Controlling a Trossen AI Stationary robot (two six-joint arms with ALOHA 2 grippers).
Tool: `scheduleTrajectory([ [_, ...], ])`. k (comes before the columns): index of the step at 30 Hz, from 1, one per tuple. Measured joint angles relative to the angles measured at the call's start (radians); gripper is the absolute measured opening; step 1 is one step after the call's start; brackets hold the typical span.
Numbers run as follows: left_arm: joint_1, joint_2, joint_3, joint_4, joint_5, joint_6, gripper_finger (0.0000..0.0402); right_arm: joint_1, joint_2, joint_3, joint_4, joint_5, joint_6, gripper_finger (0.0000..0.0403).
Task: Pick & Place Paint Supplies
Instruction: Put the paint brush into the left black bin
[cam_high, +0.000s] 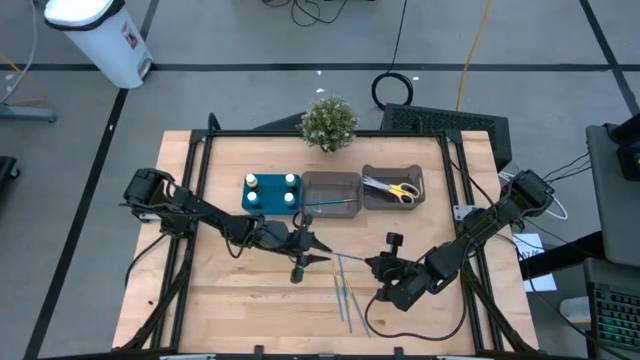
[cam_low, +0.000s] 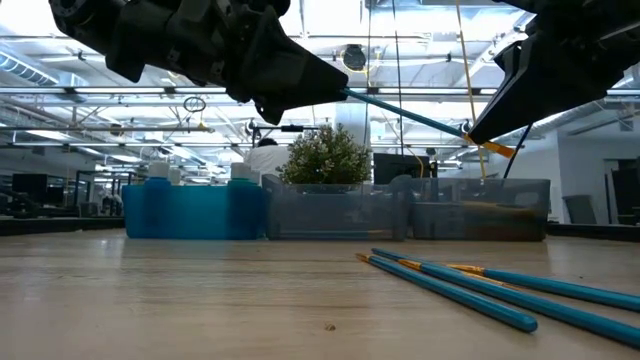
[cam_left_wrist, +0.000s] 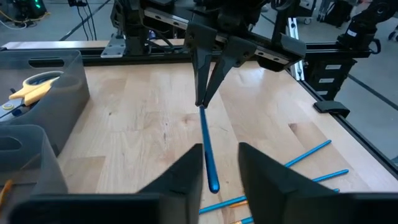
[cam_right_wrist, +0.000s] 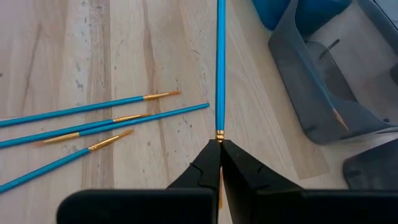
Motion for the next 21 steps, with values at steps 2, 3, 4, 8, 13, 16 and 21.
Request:
scheduleTrajectory([
  [2, 0.0, 0.0, 0.0, 0.0, 0.0, 0.0, 0.0079, 0.0, 0.0, 0.0, 0.0, -0.001, 0.0, 0.0],
  [3, 0.0, 0.0, 0.0, 0.0, 0.0, 0.0, 0.0067, 0.0, 0.0, 0.0, 0.0, -0.001, 0.0, 0.0],
  [4, 0.0, 0.0, 0.0, 0.0, 0.0, 0.0, 0.0054, 0.0, 0.0, 0.0, 0.0, -0.001, 0.0, 0.0],
  [8, 0.004, 0.0, 0.0, 0.0, -0.001, 0.0, 0.0014, 0.001, 0.0, 0.0, 0.0, -0.002, 0.0, 0.0],
  [13, 0.016, 0.0, 0.0, 0.0, 0.015, -0.003, 0.0022, 0.0, 0.0, 0.0, -0.001, -0.005, 0.004, 0.0],
  [16, 0.026, 0.0, 0.0, -0.001, 0.017, -0.003, 0.0015, 0.0, -0.002, 0.0, -0.001, -0.003, 0.011, 0.0011],
  [21, 0.049, -0.001, 0.0, -0.006, 0.019, -0.019, 0.0015, 0.001, -0.042, -0.001, -0.003, -0.001, 0.005, 0.0064],
])
